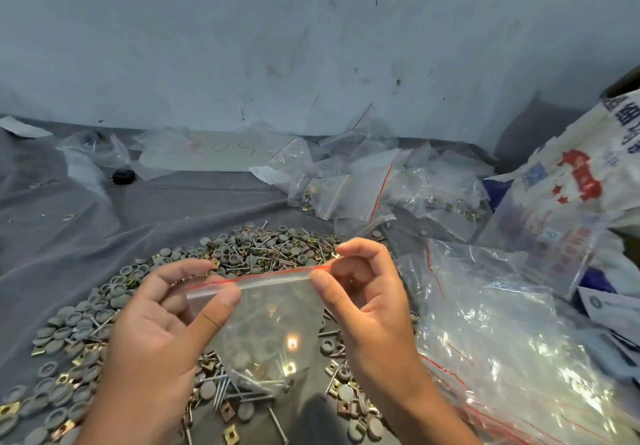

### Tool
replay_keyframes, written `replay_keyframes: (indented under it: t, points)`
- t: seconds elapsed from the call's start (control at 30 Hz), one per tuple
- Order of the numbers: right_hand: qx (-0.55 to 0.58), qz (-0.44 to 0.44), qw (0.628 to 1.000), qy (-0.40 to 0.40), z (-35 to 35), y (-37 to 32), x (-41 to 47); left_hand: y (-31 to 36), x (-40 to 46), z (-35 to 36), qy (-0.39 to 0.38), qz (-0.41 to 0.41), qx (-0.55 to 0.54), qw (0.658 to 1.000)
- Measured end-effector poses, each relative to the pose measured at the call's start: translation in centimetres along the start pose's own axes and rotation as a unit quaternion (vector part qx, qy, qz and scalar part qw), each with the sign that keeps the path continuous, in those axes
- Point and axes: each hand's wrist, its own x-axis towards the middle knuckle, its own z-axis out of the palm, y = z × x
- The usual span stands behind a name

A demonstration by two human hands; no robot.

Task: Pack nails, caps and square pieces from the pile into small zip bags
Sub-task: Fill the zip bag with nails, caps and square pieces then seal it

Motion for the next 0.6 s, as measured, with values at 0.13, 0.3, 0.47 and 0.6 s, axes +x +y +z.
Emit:
replay_keyframes:
  t: [0.13, 0.3, 0.47, 0.6]
  points:
    - [0.028, 0.064, 0.997, -0.043, 0.3, 0.6, -0.2, 0.4, -0.2, 0.1, 0.005, -0.003, 0.003, 1.000]
    - [0.032, 0.075, 0.995, -0.053, 1.2, 0.8, -0.5, 1.0, -0.6, 0.4, -0.026, -0.007, 0.048, 0.998]
    - [0.051, 0.097, 0.990, -0.083, 1.2, 0.3, -0.7, 0.8, -0.8, 0.8, -0.057, 0.003, 0.053, 0.997]
    - [0.018, 0.116, 0.987, -0.106, 1.6, 0.0, -0.8, 0.4, -0.8, 0.6, -0.061, -0.013, 0.059, 0.996]
